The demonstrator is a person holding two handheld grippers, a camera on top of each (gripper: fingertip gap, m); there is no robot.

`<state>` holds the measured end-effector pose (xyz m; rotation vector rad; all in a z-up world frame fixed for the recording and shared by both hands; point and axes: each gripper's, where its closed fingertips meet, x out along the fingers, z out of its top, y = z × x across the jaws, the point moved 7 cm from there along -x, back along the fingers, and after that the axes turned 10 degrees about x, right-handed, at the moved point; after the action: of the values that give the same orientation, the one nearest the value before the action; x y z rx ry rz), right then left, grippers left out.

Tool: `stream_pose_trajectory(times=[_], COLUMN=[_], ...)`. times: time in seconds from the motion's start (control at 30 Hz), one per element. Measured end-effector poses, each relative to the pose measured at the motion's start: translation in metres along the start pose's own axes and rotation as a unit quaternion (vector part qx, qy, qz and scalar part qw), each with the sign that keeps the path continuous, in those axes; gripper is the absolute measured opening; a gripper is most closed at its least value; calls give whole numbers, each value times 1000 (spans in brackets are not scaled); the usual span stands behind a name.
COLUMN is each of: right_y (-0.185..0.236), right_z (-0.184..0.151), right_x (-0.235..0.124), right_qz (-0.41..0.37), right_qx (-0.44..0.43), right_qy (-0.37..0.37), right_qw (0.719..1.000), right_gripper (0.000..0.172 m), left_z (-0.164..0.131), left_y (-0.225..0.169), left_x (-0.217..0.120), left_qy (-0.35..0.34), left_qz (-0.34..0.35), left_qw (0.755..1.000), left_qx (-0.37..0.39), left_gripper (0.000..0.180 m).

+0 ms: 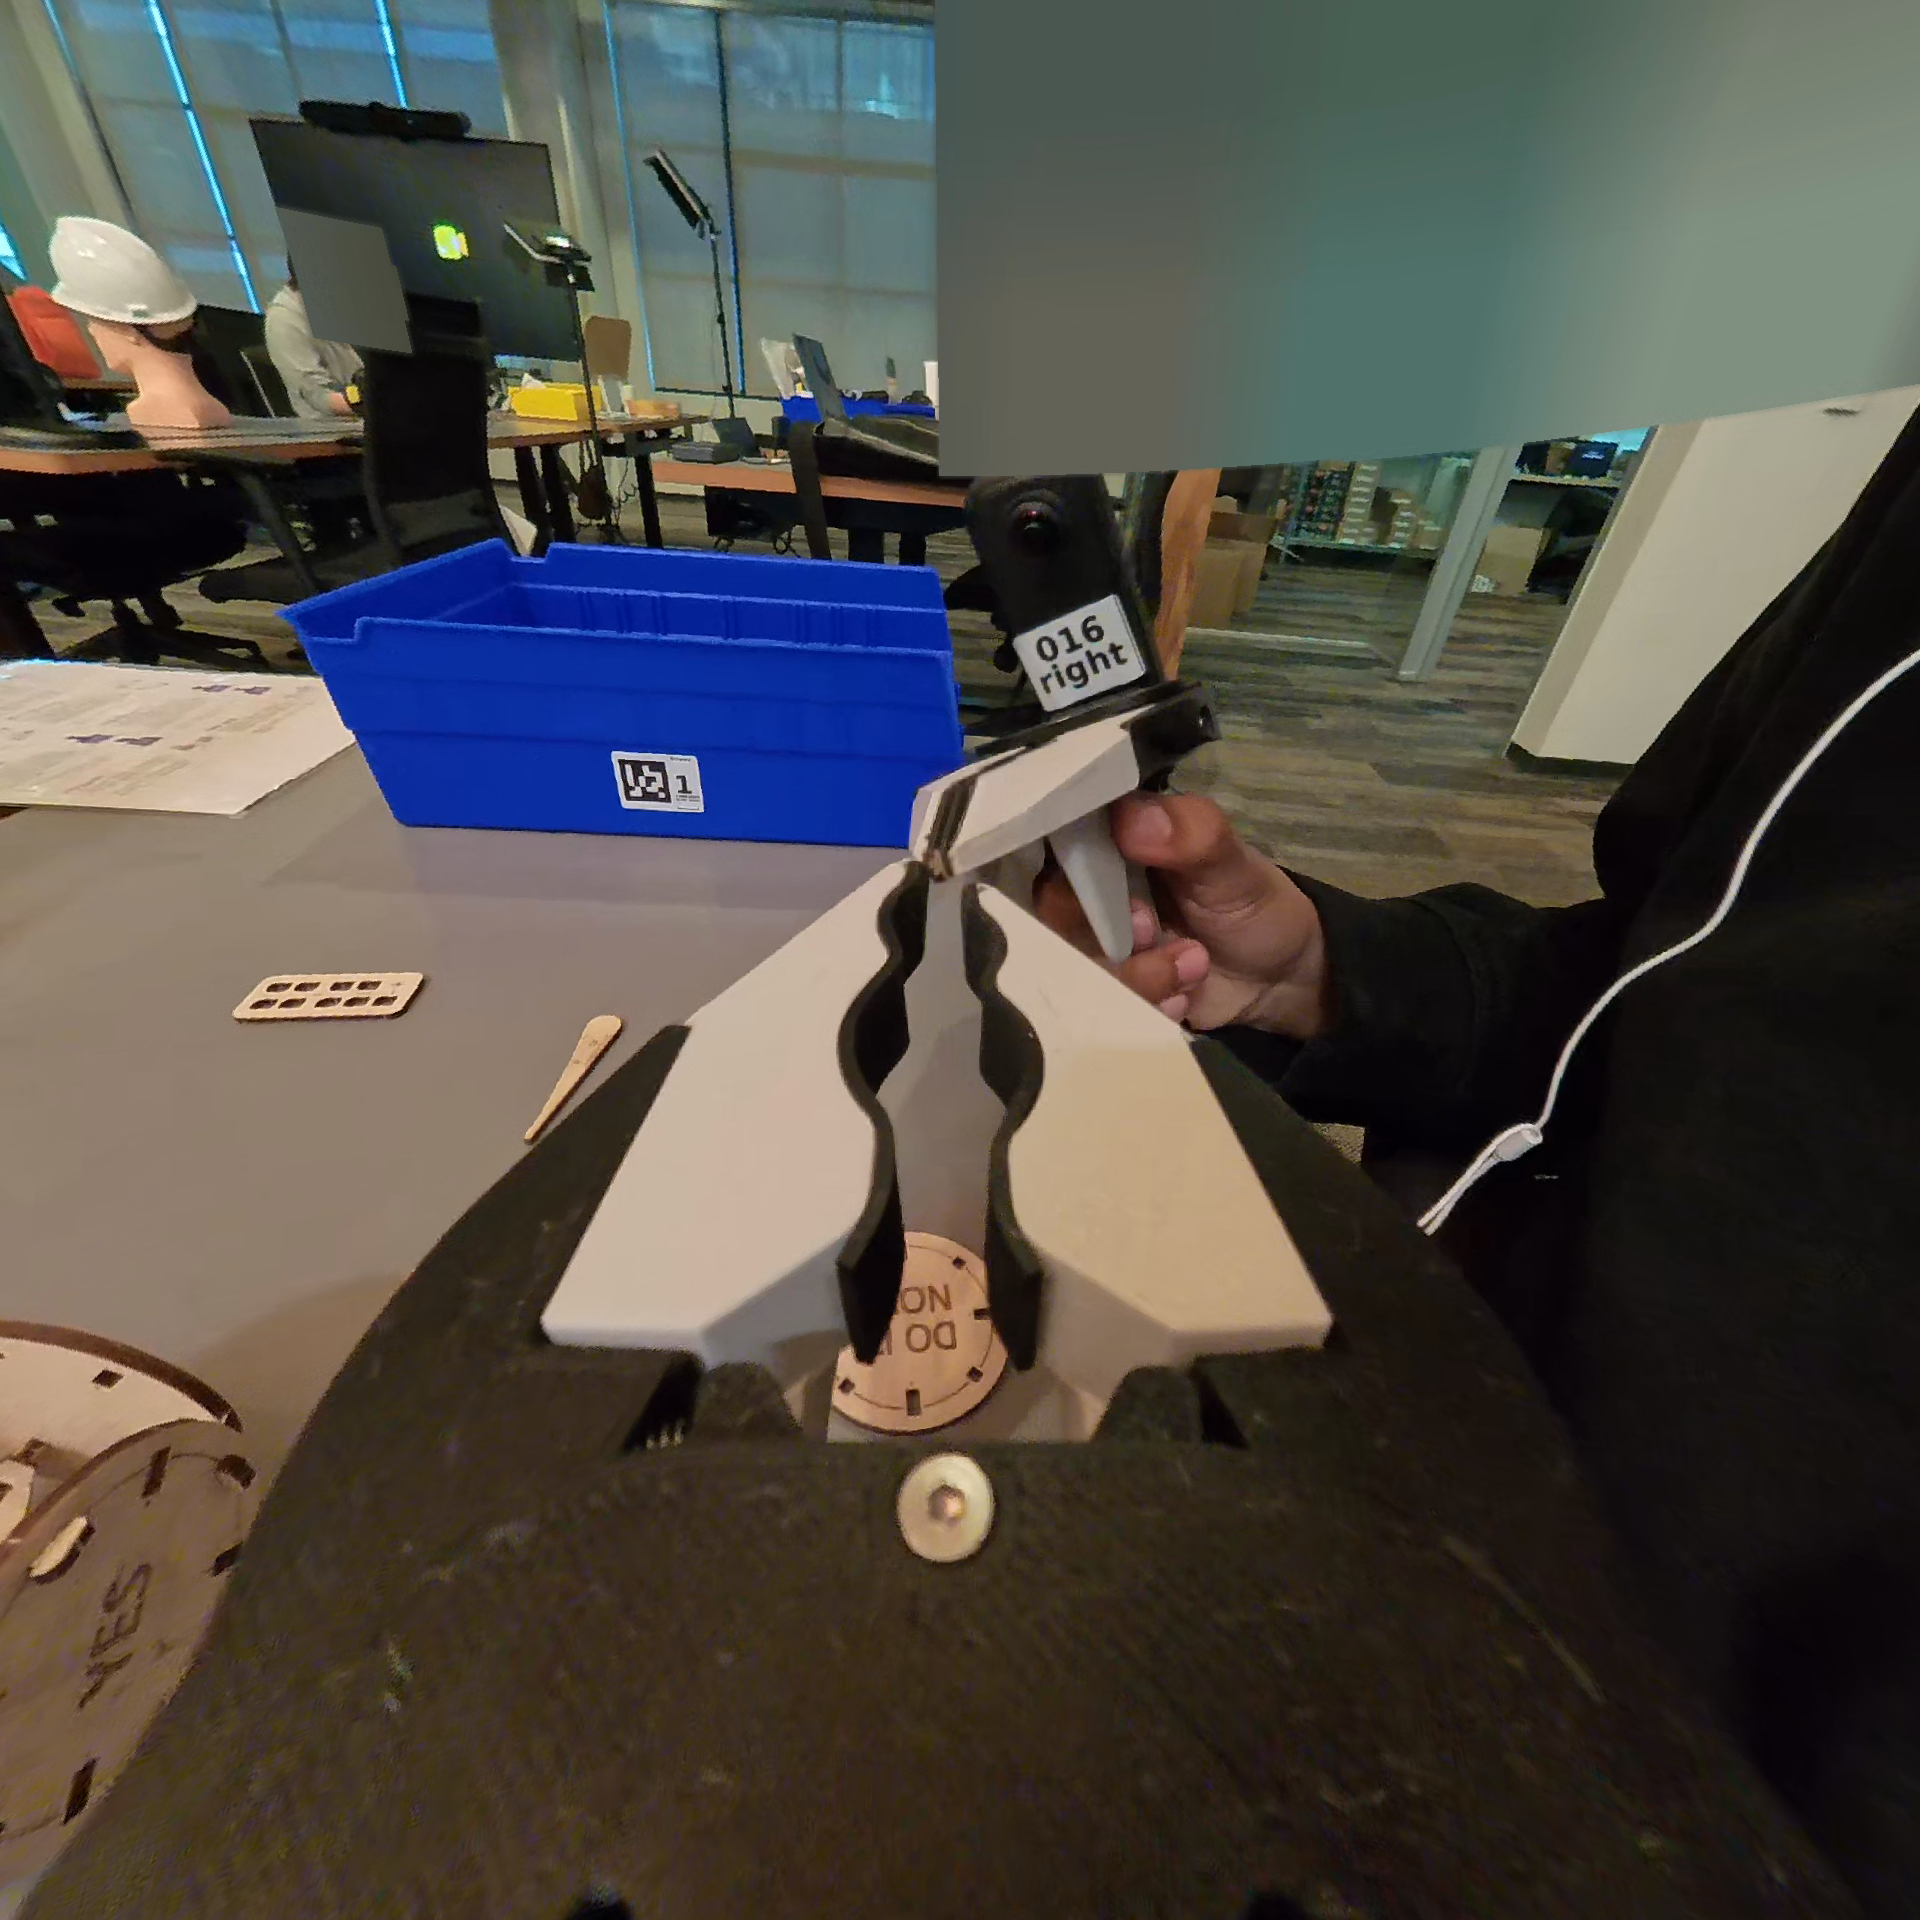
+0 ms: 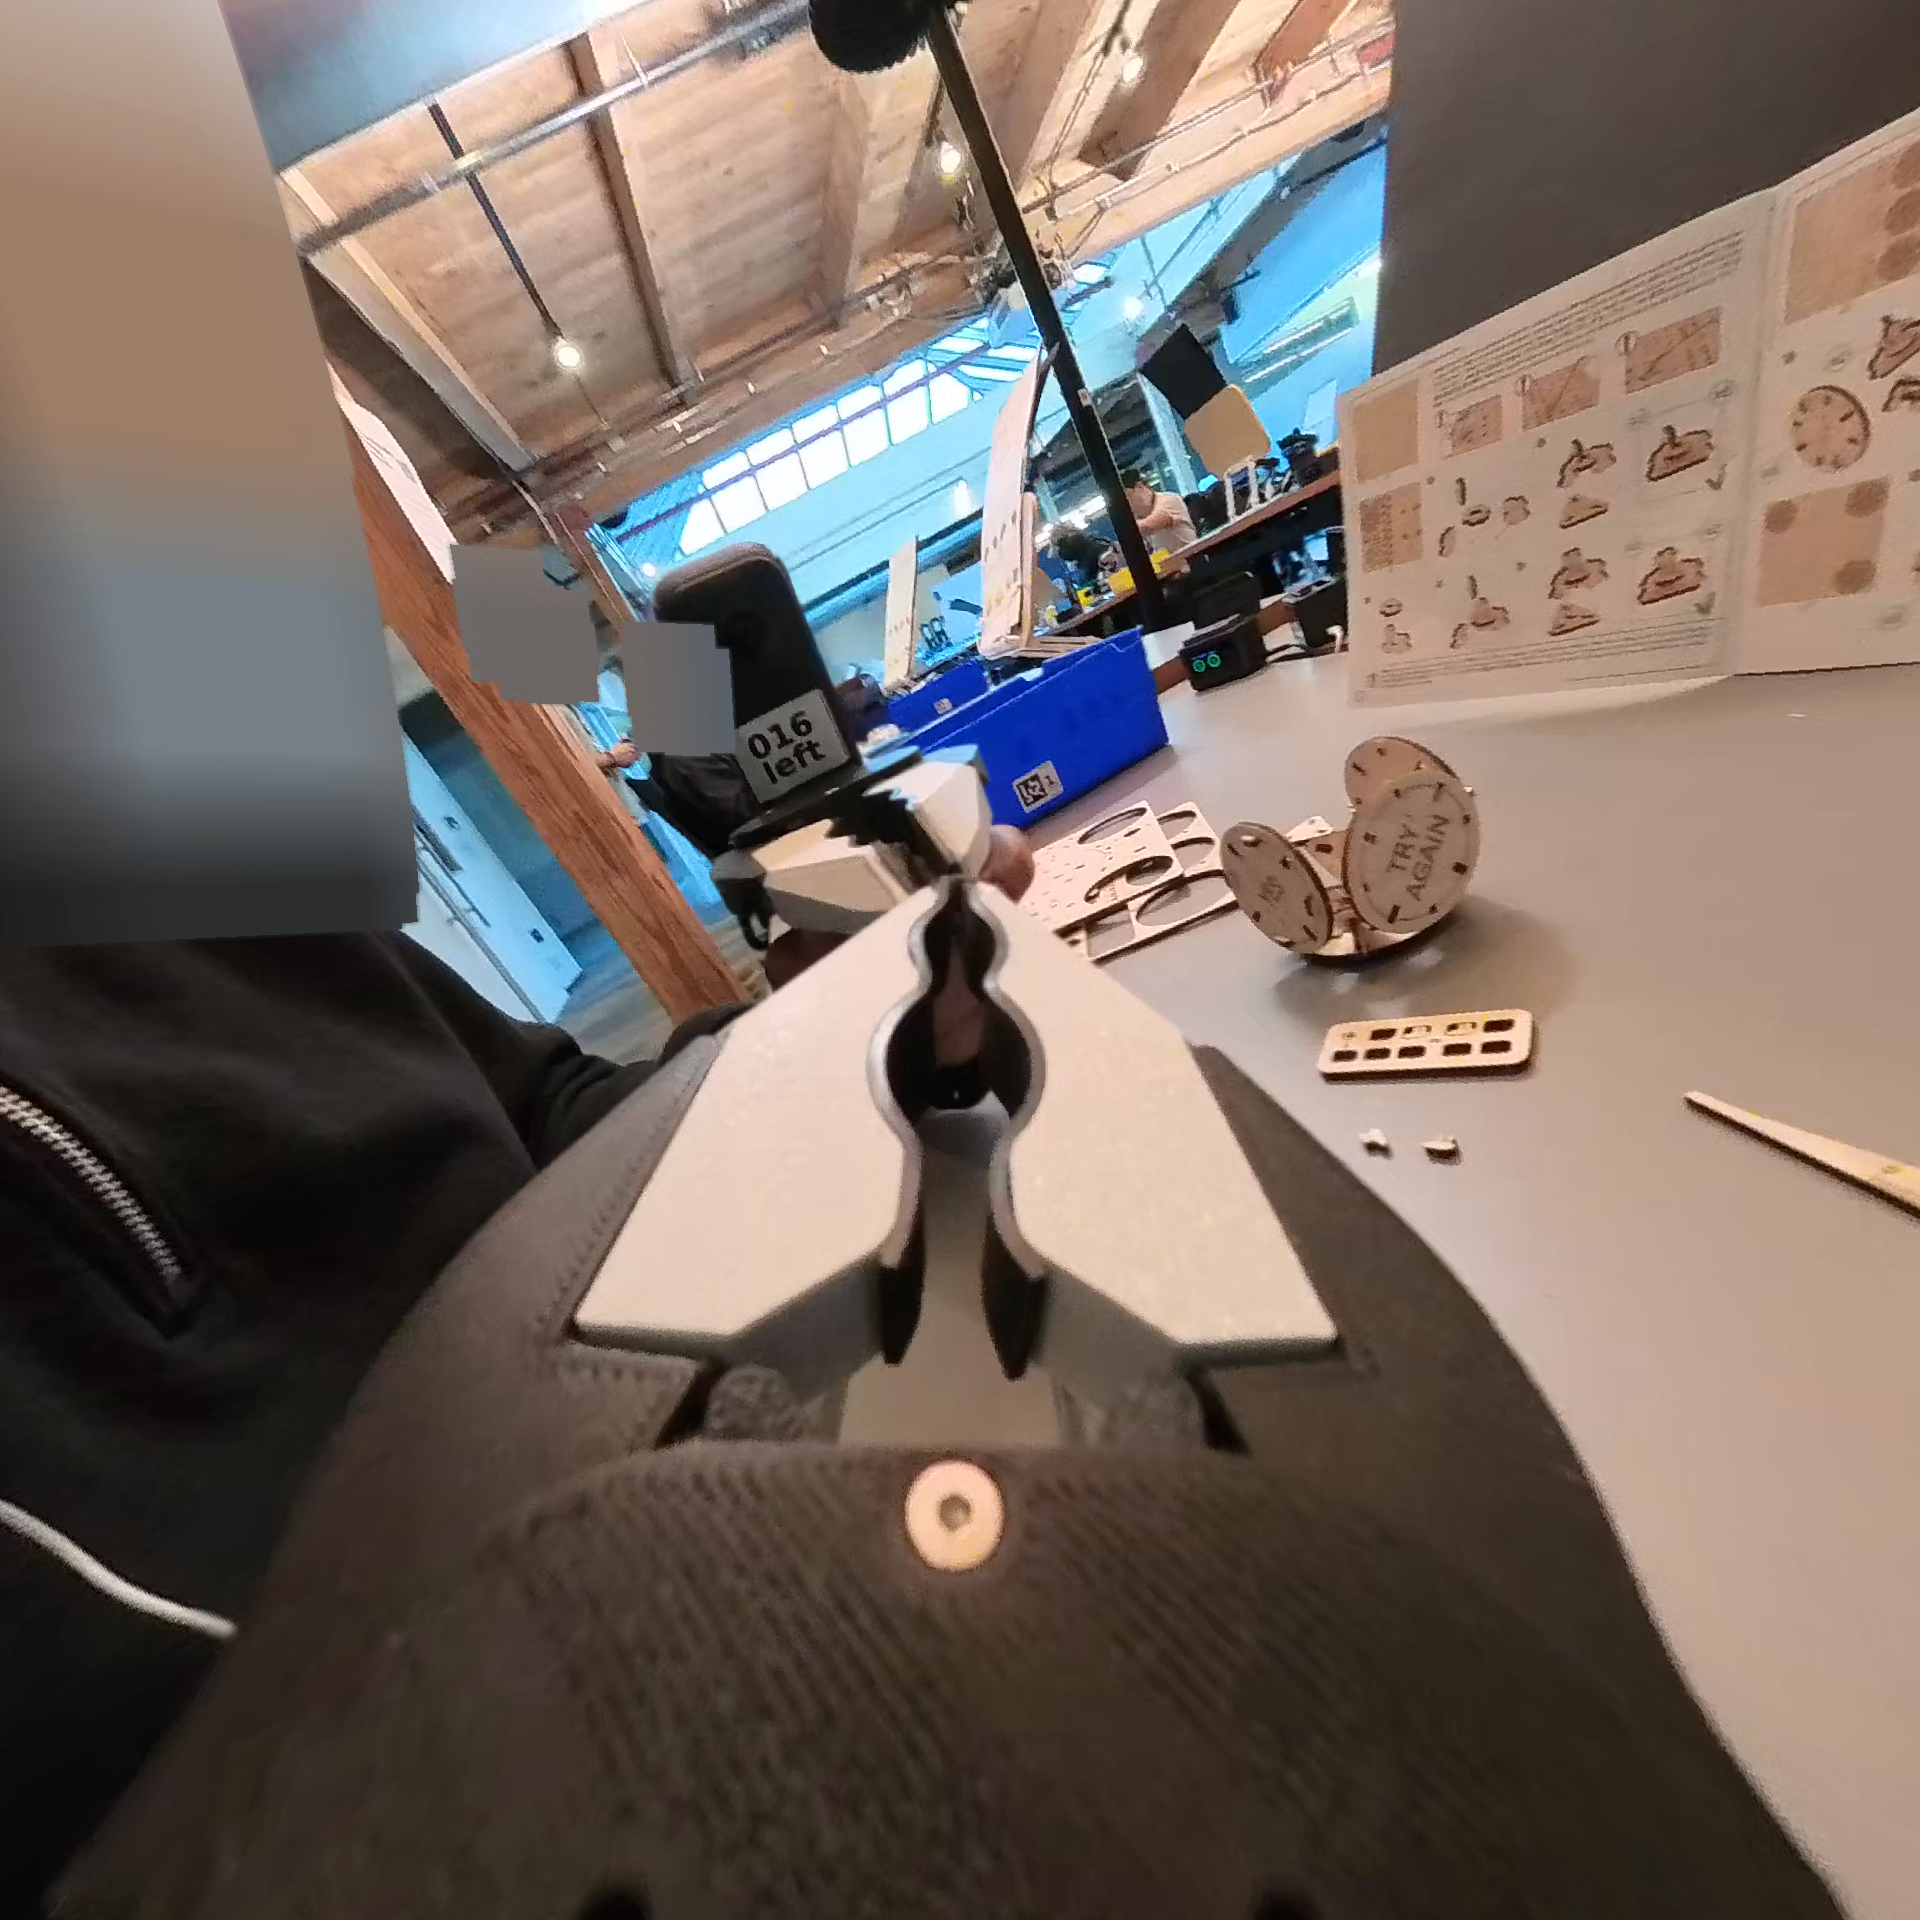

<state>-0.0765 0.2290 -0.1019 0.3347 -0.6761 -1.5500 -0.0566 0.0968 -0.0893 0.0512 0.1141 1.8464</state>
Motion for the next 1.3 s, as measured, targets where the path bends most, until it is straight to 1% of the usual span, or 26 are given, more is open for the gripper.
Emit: stream_pose_trajectory(times=[0.17, 0.23, 0.3, 0.37, 0.5, 0.6, 0.87, 1.1, 1.23, 1.3], right_y=[-3, -6, -9, -11, -13, -13, -11, -5, 2, 6], right_z=[-3, -3, -1, 3, 9, 10, 8, 11, 10, 10], right_x=[2, 2, -1, -6, -14, -15, -10, -18, -21, -21], right_qz=[39, 32, 22, 21, 25, 29, 0, 14, 13, 7], right_qx=[59, 68, 73, 80, 84, 86, 43, 27, 3, -16], right_qy=[13, 13, -2, -23, -56, -60, -39, -65, -76, -79], right_qw=[997, 997, 997, 996, 995, 994, 998, 997, 997, 997], right_gripper=[0, 0, 0, 0, 0, 0, 0, 9, 15, 17], left_z=[0, -2, -5, -4, -4, -4, -7, -8, -7, -2], left_y=[1, 1, 6, 11, 16, 17, 17, 15, 13, 11], left_x=[0, 1, 0, -4, -7, -8, -6, -4, -5, -8], left_qy=[3, 14, 30, 26, 20, 21, 24, 20, 22, 6], left_qz=[10, 8, 39, 62, 74, 81, 79, 66, 74, 83], left_qw=[1000, 1000, 999, 998, 997, 996, 997, 997, 996, 995], left_qx=[7, 10, 22, 20, 5, 9, 11, 22, 45, 52], left_gripper=[3, 0, 0, 0, 0, 0, 0, 0, 0, 1])
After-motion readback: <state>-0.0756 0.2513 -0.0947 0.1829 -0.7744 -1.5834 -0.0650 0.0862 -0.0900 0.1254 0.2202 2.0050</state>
